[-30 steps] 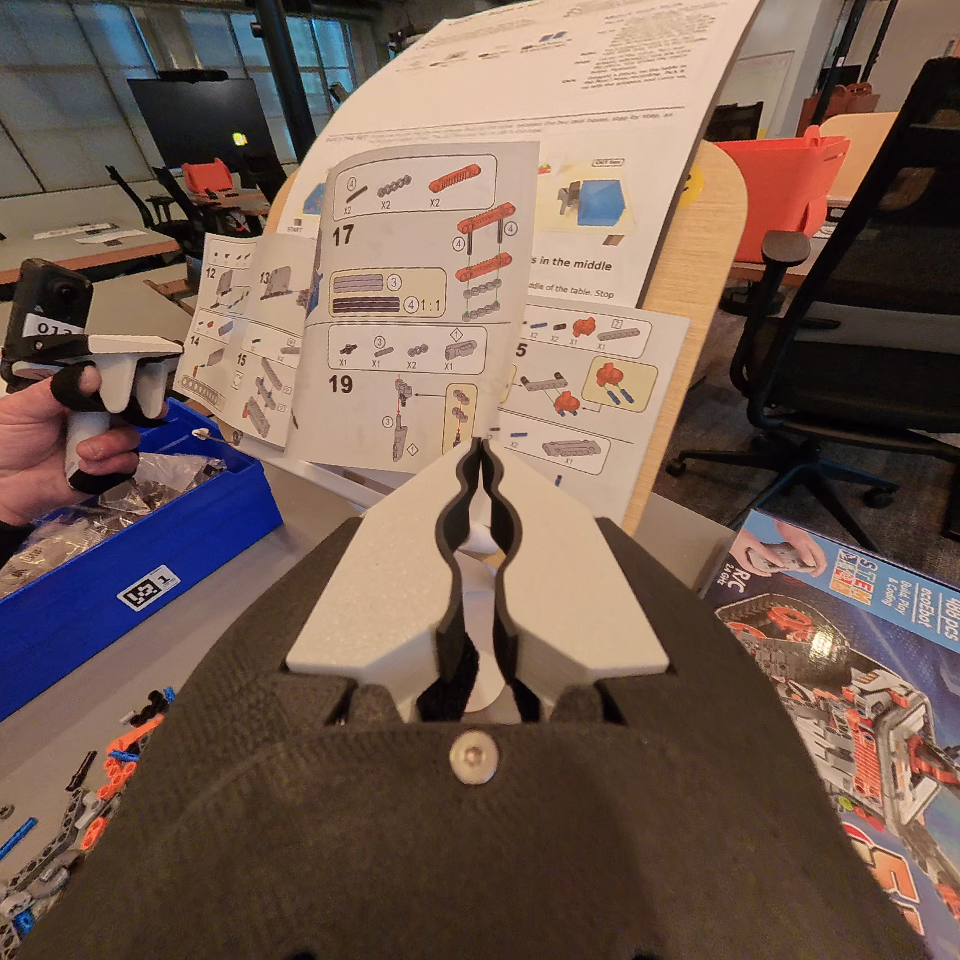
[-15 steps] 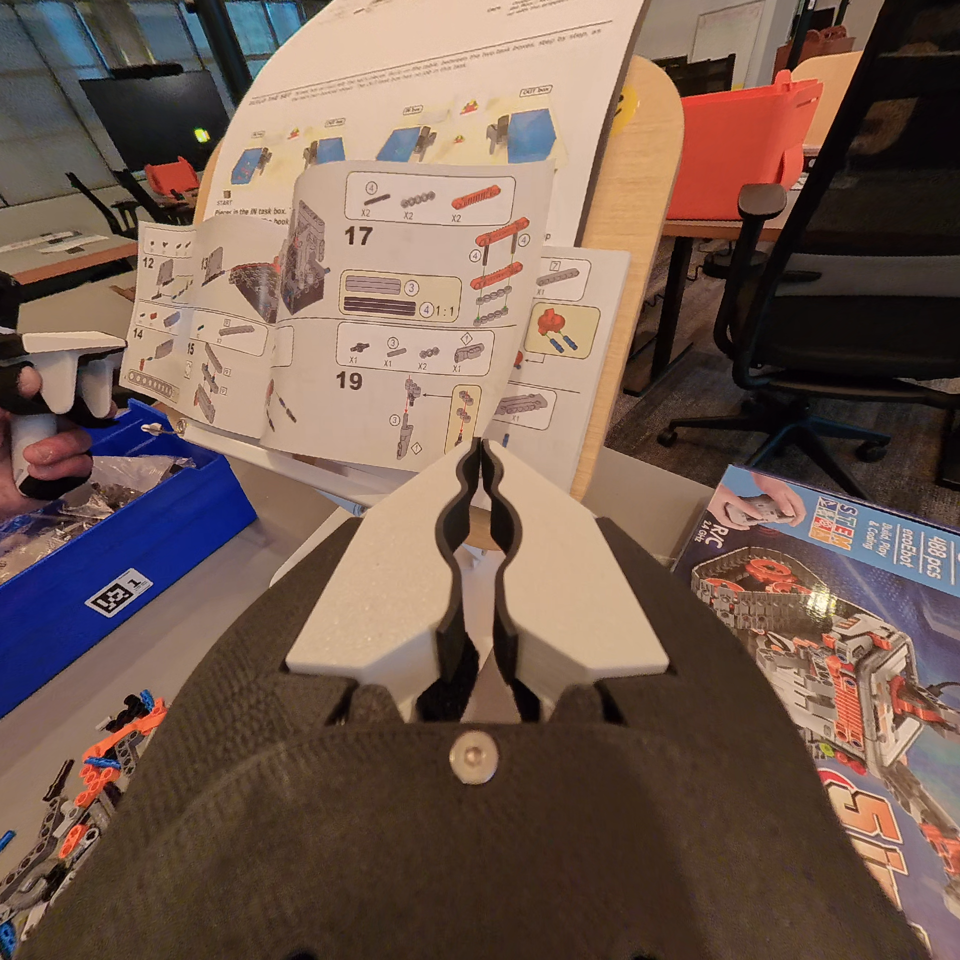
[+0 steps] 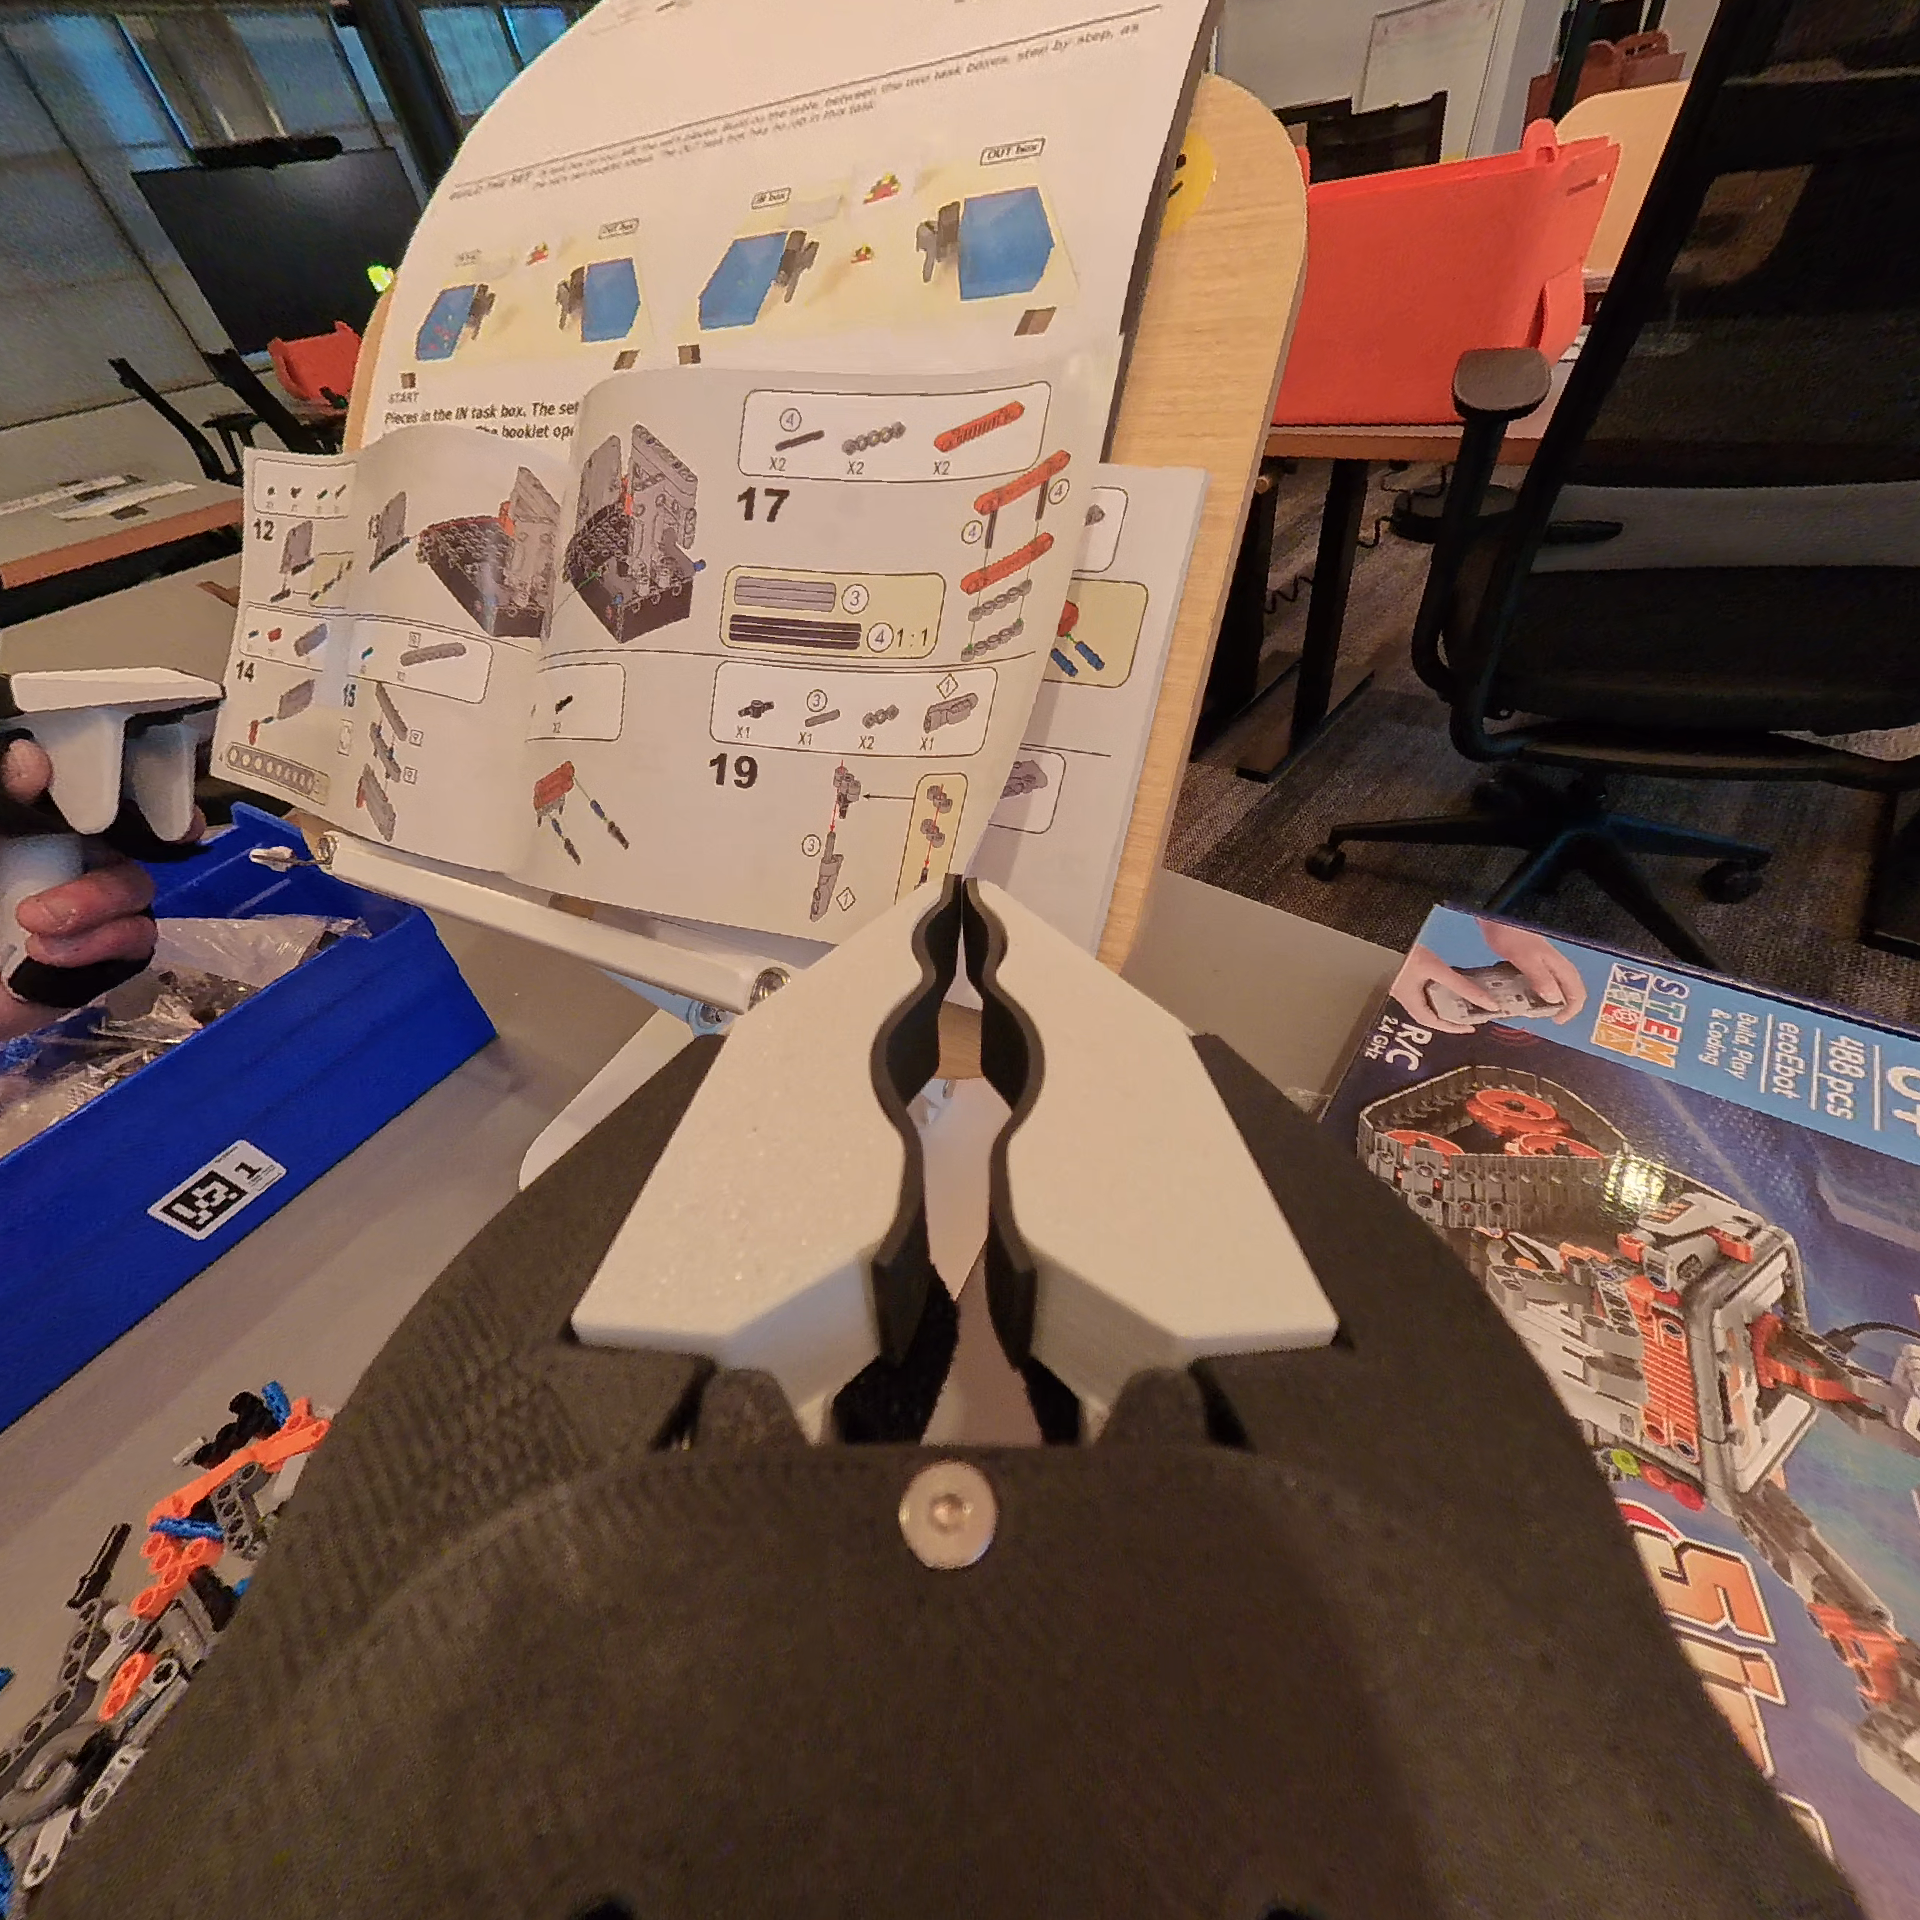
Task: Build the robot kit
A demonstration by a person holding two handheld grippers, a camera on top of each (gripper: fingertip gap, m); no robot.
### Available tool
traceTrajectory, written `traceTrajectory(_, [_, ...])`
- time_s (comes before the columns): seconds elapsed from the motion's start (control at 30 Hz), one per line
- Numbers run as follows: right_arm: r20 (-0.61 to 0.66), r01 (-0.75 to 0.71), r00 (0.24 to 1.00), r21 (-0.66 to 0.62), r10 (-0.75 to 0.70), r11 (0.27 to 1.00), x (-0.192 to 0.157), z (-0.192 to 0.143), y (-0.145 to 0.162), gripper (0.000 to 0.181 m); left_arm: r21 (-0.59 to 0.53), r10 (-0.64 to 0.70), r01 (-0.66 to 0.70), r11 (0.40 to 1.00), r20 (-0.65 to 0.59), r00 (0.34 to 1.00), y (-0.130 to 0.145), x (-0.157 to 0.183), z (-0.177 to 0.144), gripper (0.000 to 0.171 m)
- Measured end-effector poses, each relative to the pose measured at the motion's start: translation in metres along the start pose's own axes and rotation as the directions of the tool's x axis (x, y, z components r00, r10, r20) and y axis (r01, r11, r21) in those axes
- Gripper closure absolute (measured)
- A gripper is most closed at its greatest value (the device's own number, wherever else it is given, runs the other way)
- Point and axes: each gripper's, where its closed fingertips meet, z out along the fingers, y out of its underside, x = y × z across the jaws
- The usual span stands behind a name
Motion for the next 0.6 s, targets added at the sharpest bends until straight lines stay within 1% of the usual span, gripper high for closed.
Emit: traceTrajectory(0.6, [-0.001, -0.01, 1.0, -0.002, 0.01, 1.0, 0.0049, -0.0007, 0.0025, 0.181, 0.005, -0.004, 0.004, 1.0, 0.011, 1.0, -0.0007, -0.0026, -0.0011, 0.171])
